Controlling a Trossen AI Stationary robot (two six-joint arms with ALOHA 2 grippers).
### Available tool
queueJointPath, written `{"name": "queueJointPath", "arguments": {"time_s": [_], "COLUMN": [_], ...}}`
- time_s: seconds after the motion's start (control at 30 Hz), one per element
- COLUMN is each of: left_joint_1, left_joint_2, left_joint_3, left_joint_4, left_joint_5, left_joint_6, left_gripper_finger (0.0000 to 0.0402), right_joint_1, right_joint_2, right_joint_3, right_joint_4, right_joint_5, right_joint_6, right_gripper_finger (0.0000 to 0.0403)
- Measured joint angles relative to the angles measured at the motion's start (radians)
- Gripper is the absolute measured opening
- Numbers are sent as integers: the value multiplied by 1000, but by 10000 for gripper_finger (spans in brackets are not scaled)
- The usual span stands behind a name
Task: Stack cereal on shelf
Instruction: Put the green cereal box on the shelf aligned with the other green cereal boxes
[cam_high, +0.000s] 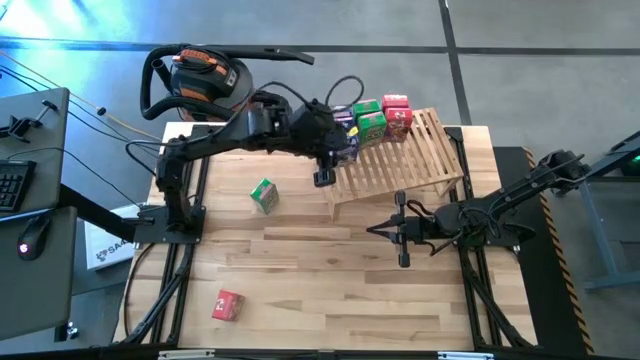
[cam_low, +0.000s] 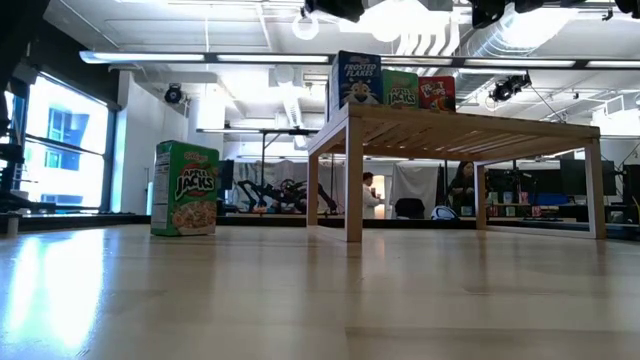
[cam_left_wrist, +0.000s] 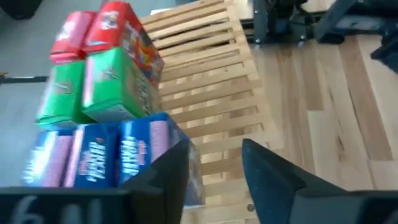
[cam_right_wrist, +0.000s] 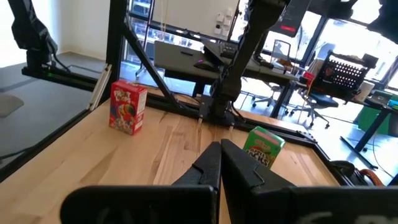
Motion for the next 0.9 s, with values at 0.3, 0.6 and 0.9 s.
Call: {"name": "queueJointPath", "arguments": {"time_s": [0.3,0.6,0.9], "left_joint_1": [-18,-52,-77], "left_joint_2": [-232,-547,-732], "left_joint_3": [-589,-1209,-1520], "left_joint_4": [521,1103,1301], "left_joint_5": [0,-43,-151], "left_joint_6": [-47,-173,-211], "left_gripper_finger": [56,48,49], "right_joint_1": [0,-1,-1], "right_joint_2": [0,0,0], "right_joint_3": [0,0,0], "right_joint_4": [-16,-9,5], "right_joint_5": [-3,-3,-2], "right_joint_6": [7,7,7], "right_gripper_finger": [0,0,0]}}
